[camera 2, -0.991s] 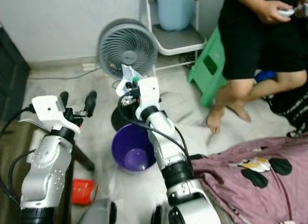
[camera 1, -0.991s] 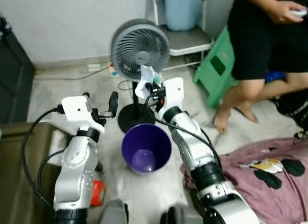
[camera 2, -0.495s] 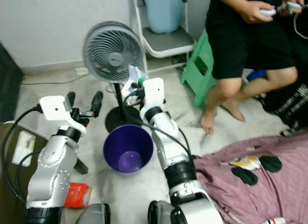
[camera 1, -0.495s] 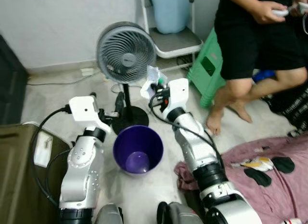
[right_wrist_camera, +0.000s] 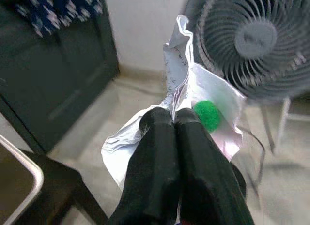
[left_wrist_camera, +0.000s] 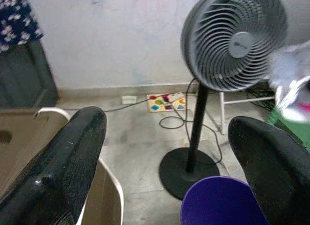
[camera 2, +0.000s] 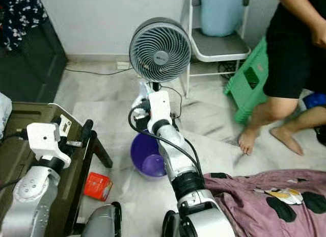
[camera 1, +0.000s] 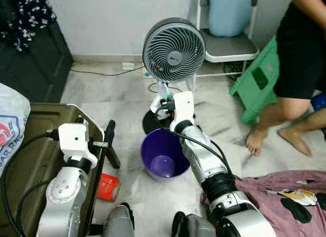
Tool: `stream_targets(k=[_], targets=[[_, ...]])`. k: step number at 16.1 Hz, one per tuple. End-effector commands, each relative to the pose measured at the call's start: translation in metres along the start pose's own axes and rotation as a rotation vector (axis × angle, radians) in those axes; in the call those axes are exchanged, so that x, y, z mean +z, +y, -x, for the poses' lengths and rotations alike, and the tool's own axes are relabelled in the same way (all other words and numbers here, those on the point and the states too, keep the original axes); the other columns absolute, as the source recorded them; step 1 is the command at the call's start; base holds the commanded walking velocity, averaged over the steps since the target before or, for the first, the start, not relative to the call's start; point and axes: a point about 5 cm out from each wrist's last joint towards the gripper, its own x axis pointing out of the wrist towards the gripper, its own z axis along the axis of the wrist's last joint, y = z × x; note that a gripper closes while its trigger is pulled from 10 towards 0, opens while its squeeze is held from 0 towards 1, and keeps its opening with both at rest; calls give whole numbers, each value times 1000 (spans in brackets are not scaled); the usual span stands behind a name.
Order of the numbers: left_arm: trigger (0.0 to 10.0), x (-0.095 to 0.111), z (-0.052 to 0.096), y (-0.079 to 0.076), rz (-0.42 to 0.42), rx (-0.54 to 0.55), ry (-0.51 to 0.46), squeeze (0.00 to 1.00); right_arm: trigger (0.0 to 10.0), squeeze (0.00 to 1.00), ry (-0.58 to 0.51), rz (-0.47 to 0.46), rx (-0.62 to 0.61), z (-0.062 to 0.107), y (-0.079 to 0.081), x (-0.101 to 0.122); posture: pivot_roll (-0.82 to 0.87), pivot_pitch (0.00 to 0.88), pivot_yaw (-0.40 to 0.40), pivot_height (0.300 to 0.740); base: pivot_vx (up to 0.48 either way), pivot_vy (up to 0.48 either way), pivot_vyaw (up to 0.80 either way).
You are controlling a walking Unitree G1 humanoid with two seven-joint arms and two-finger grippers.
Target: Clean up the room
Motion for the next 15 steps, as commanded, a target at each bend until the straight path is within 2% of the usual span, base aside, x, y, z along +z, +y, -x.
stream_targets(k=[1, 2, 3, 5, 7, 9, 11, 12, 15], targets=[[10000, 2, 4, -4, -16, -57, 5, 0, 10000, 0, 57, 14, -67, 2, -10, -8, 145, 197, -20, 740, 0, 0, 0], [10000, 3, 4, -5, -22, -73, 4, 0, 10000, 0, 75, 26, -93, 3, -14, -11, 145, 197, -20, 740, 0, 0, 0], [10000, 6, 6, -6, -36, -101, -1, 0, 10000, 0, 161, 29, -162, 8, -25, -23, 140, 209, -16, 740, 0, 0, 0], [10000, 9, 6, -8, -38, -113, -10, 0, 10000, 0, 259, 41, -241, 16, -39, -39, 138, 216, -13, 740, 0, 0, 0], [10000, 18, 6, -11, -35, -130, -42, 0, 10000, 0, 321, 25, -291, 23, -45, -50, 142, 229, -4, 740, 0, 0, 0], [10000, 32, 7, -17, 16, -164, -85, 0, 10000, 0, 362, 52, -301, 27, -44, -57, 151, 244, 6, 740, 0, 0, 0], [10000, 40, 13, -31, 32, -252, -93, 0, 10000, 0, 410, 52, -302, 29, -39, -64, 171, 263, 19, 740, 0, 0, 0], [10000, 38, 17, -37, 32, -294, -73, 0, 10000, 0, 433, 53, -306, 29, -36, -66, 176, 269, 24, 740, 0, 0, 0], [10000, 33, 26, -42, 16, -322, -37, 0, 10000, 0, 485, 33, -308, 30, -32, -73, 193, 286, 34, 740, 0, 0, 0]])
